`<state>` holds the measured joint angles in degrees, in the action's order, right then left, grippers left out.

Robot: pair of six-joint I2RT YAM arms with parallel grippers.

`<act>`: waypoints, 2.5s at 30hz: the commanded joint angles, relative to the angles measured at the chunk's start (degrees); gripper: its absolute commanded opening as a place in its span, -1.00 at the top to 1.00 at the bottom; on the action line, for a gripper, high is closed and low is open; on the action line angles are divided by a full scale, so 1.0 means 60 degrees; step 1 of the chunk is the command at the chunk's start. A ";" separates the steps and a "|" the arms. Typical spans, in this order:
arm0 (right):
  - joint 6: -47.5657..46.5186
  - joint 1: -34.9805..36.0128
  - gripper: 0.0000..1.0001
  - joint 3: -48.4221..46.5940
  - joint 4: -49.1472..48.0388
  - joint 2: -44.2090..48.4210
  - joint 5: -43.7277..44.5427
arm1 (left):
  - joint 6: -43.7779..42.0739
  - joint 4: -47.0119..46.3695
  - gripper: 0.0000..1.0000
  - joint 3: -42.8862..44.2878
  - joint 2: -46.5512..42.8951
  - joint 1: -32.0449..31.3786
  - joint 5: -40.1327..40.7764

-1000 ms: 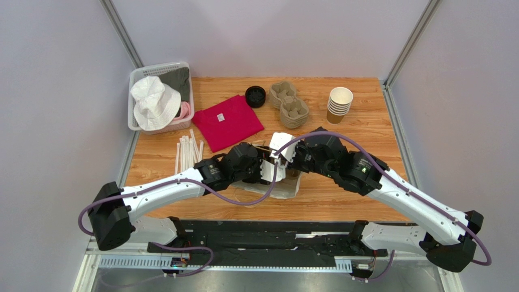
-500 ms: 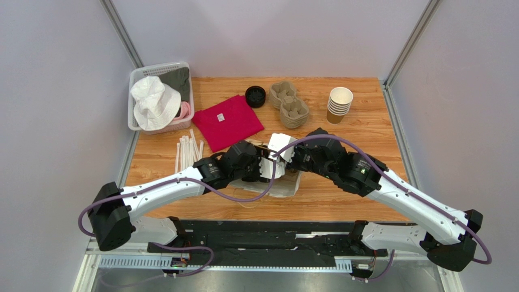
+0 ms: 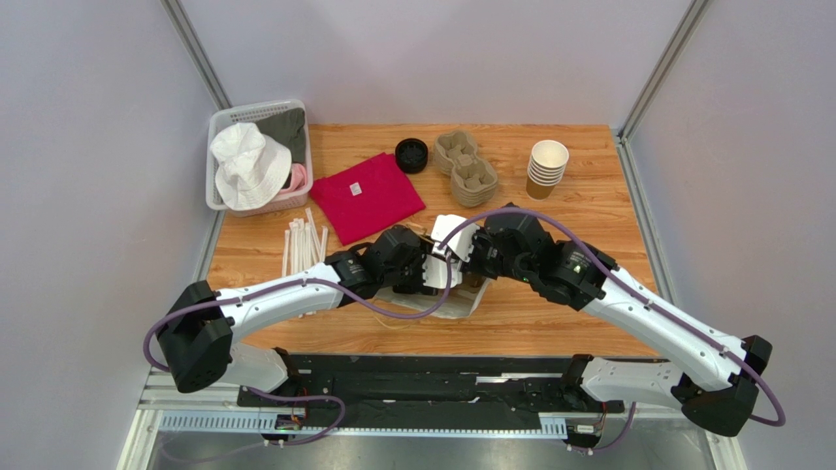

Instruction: Pack the takeout coffee

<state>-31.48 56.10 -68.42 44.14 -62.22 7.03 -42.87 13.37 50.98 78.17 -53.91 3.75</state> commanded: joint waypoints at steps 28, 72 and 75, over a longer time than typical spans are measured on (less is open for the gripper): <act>0.0619 -0.2640 1.00 -0.2044 0.1447 -0.1349 -0.4101 | -0.0106 0.2049 -0.44 0.1303 -0.0006 0.0328 -0.0740; 0.0384 -0.2684 1.00 -0.1663 0.1213 -0.1642 -0.3500 | -0.0603 0.3075 -0.94 0.2211 -0.0445 0.0372 -0.1709; 0.0413 -0.2684 1.00 -0.1662 0.1184 -0.1715 -0.3398 | -0.0721 0.3075 -0.94 0.2167 -0.0577 0.0386 -0.1869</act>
<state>-28.36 40.29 -78.50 53.06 -72.05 -14.90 -45.56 33.36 62.96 78.00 -51.96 -5.80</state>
